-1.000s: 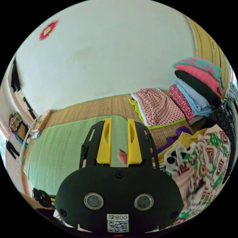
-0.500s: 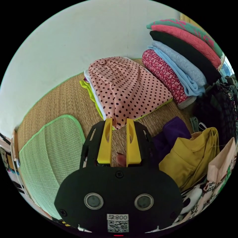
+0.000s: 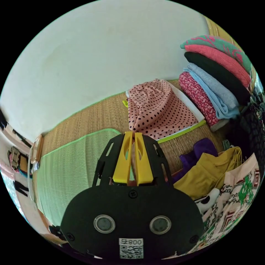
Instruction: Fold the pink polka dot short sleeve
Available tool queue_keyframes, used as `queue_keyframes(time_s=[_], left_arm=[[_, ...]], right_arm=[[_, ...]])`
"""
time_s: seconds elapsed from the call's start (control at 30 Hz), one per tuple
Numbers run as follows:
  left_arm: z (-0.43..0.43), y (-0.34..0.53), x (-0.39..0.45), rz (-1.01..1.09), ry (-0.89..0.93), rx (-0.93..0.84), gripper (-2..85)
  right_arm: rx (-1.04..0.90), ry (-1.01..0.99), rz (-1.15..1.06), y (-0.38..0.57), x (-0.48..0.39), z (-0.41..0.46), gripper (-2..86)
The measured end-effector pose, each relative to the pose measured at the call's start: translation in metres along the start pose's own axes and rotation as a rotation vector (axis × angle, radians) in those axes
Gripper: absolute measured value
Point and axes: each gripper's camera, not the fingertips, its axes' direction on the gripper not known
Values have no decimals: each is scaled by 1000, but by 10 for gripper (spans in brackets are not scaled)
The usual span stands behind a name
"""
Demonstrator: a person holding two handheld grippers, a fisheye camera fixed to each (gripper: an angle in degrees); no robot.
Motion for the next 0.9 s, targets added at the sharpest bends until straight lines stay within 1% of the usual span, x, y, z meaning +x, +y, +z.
queue_keyframes(time_s=[0.03, 0.13, 0.2, 0.33, 0.43, 0.6, 0.7, 0.77, 0.9], left_arm=[[-5, 2, -2, -7, 13, 4, 3], [-39, 21, -16, -77, 116, 86, 2], [-71, 45, -32, -162, 181, 159, 2], [-124, 91, -49, -265, 201, 256, 4], [-164, 139, -59, -360, 217, 329, 6], [-216, 222, -58, -482, 189, 414, 28], [-230, 251, -54, -521, 214, 437, 53], [-232, 261, -54, -540, 234, 443, 67], [-226, 261, -64, -579, 271, 438, 85]], right_arm=[[2, -27, -43, 4, -13, -8, 6], [3, -125, -163, 24, -50, -33, 7], [-2, -197, -231, 44, -73, -47, 7], [-73, -350, -398, 106, -128, -79, 8], [-134, -482, -458, 160, -153, -101, 8], [-218, -562, -475, 241, -167, -135, 8], [-263, -598, -431, 286, -157, -149, 8], [-303, -558, -389, 318, -143, -152, 9], [-344, -562, -310, 358, -121, -151, 10]])
